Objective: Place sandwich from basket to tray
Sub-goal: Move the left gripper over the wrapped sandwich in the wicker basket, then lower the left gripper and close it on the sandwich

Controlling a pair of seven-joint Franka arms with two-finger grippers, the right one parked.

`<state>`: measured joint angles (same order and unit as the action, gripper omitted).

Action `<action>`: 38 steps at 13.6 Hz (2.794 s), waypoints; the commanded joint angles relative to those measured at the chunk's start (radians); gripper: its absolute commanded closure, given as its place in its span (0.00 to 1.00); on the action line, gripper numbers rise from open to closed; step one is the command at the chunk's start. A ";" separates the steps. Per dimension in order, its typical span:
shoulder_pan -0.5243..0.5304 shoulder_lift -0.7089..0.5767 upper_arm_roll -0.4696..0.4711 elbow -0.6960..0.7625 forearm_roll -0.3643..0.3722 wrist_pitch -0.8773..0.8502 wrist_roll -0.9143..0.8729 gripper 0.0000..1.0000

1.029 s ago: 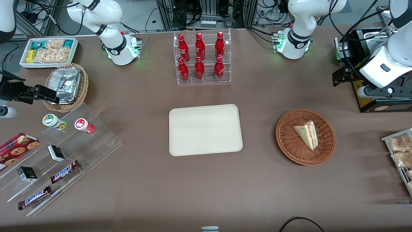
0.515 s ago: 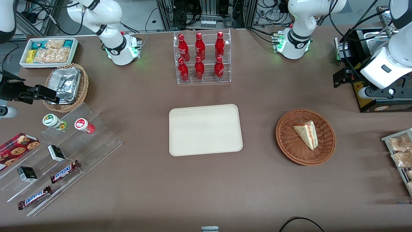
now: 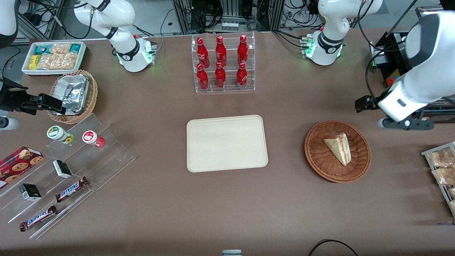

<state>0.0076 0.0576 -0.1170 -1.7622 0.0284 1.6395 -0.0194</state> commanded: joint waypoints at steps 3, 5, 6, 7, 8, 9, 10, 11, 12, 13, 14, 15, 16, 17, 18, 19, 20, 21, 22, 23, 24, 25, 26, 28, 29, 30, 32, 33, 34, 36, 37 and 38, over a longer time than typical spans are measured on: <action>0.008 0.007 -0.010 -0.149 0.013 0.195 -0.020 0.00; 0.008 0.028 -0.010 -0.181 0.013 0.256 -0.037 0.00; 0.008 0.039 -0.010 -0.198 0.013 0.287 -0.037 0.00; 0.008 0.045 -0.010 -0.218 0.013 0.319 -0.039 0.00; 0.009 0.050 -0.010 -0.236 0.013 0.351 -0.039 0.00; 0.009 0.056 -0.010 -0.259 0.015 0.387 -0.047 0.00; 0.009 0.065 -0.009 -0.272 0.015 0.416 -0.060 0.00; 0.009 0.076 -0.009 -0.281 0.015 0.431 -0.071 0.00; 0.009 0.077 -0.009 -0.295 0.015 0.448 -0.071 0.00; 0.012 0.077 -0.009 -0.318 0.015 0.473 -0.071 0.00; 0.014 0.076 -0.007 -0.336 0.015 0.497 -0.071 0.00; 0.014 0.076 -0.004 -0.355 0.015 0.519 -0.077 0.00; 0.015 0.074 -0.001 -0.374 0.015 0.551 -0.089 0.00; 0.017 0.073 -0.001 -0.399 0.015 0.583 -0.103 0.00; 0.029 0.073 -0.001 -0.416 0.015 0.609 -0.129 0.00; 0.037 0.076 -0.001 -0.424 0.015 0.623 -0.175 0.00; 0.037 0.080 -0.001 -0.424 0.015 0.626 -0.236 0.00; 0.038 0.091 -0.001 -0.424 0.015 0.634 -0.301 0.00; 0.038 0.097 -0.001 -0.424 0.015 0.643 -0.354 0.00; 0.037 0.114 -0.003 -0.421 0.013 0.652 -0.426 0.00; 0.034 0.131 -0.003 -0.421 0.013 0.677 -0.527 0.00; 0.028 0.146 -0.004 -0.422 0.015 0.701 -0.584 0.00; 0.025 0.160 -0.004 -0.419 0.015 0.710 -0.608 0.00; 0.025 0.176 -0.004 -0.421 0.015 0.726 -0.610 0.00; 0.025 0.186 -0.004 -0.421 0.015 0.730 -0.610 0.00; 0.025 0.194 -0.004 -0.421 0.015 0.738 -0.608 0.00; 0.026 0.208 -0.004 -0.422 0.016 0.747 -0.607 0.00; 0.028 0.209 -0.004 -0.421 0.016 0.747 -0.605 0.00; 0.028 0.209 -0.003 -0.422 0.016 0.747 -0.605 0.20; 0.029 0.215 -0.003 -0.425 0.018 0.747 -0.603 0.89; 0.029 0.219 -0.003 -0.430 0.018 0.747 -0.602 1.00; 0.029 0.220 -0.003 -0.431 0.018 0.746 -0.599 1.00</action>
<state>0.0339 0.2737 -0.1176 -2.1829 0.0284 2.3683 -0.6023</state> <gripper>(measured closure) 0.410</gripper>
